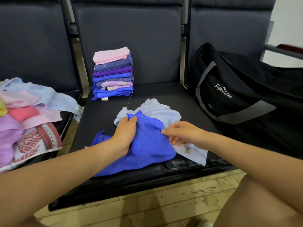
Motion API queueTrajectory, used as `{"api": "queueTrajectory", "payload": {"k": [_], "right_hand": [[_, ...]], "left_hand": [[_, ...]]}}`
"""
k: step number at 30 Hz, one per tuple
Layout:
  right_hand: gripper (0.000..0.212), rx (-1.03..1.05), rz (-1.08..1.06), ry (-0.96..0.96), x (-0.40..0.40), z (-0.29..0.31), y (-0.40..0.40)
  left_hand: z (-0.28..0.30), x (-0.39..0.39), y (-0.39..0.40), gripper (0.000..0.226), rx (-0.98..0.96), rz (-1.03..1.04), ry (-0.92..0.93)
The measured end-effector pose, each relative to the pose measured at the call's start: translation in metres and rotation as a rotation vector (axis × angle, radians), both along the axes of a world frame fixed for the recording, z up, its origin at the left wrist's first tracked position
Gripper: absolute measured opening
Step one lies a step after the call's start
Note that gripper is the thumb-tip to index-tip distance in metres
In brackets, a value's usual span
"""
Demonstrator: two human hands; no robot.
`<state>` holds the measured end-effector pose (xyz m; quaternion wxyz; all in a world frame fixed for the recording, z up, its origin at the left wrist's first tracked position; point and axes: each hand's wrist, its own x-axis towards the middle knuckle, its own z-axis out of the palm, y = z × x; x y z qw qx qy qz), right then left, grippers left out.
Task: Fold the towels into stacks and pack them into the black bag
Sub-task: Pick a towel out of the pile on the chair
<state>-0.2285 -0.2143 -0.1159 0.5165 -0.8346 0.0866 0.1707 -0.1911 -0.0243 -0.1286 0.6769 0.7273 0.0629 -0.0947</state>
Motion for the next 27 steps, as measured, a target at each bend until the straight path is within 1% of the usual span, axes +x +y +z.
{"api": "queueTrajectory", "payload": {"k": [3, 6, 8, 11, 12, 14, 15, 16, 20, 23, 25, 27], "right_hand": [[0.036, -0.132, 0.029, -0.021, 0.001, -0.002, 0.008], [0.036, -0.129, 0.039, -0.193, 0.007, -0.007, 0.016], [0.027, -0.11, 0.048, -0.245, 0.015, -0.008, 0.019], [0.015, -0.053, 0.095, -0.195, 0.026, -0.012, 0.013], [0.01, -0.016, 0.092, -0.181, 0.028, -0.013, 0.01], [0.007, 0.071, 0.057, -0.176, 0.031, -0.014, 0.004], [0.008, 0.108, 0.038, -0.18, 0.032, -0.014, 0.001], [0.01, 0.147, 0.024, -0.19, 0.034, -0.015, -0.001], [0.013, 0.326, -0.058, -0.268, 0.039, -0.016, 0.001], [0.014, 0.435, -0.074, -0.263, 0.043, -0.017, 0.006], [0.016, 0.384, -0.072, -0.256, 0.048, -0.019, 0.007], [0.014, 0.271, -0.082, -0.276, 0.052, -0.021, 0.007]], "left_hand": [[-0.013, 0.001, 0.012, 0.022, 0.168, -0.043, -0.01], [-0.019, 0.0, 0.022, 0.022, 0.285, -0.127, 0.039], [-0.016, -0.001, 0.027, 0.018, 0.296, -0.153, 0.049], [-0.009, -0.007, 0.031, 0.005, 0.224, -0.183, 0.073], [-0.008, -0.009, 0.031, 0.004, 0.226, -0.182, 0.073], [-0.012, -0.01, 0.032, 0.031, 0.287, -0.182, 0.033], [-0.015, -0.01, 0.032, 0.039, 0.332, -0.186, -0.006], [-0.016, -0.012, 0.032, 0.041, 0.377, -0.185, -0.046], [-0.022, -0.014, 0.031, 0.043, 0.434, -0.142, -0.137], [-0.023, -0.015, 0.03, 0.041, 0.451, -0.149, -0.192], [-0.023, -0.016, 0.03, 0.04, 0.486, -0.206, -0.23], [-0.023, -0.018, 0.03, 0.04, 0.538, -0.272, -0.275]]}}
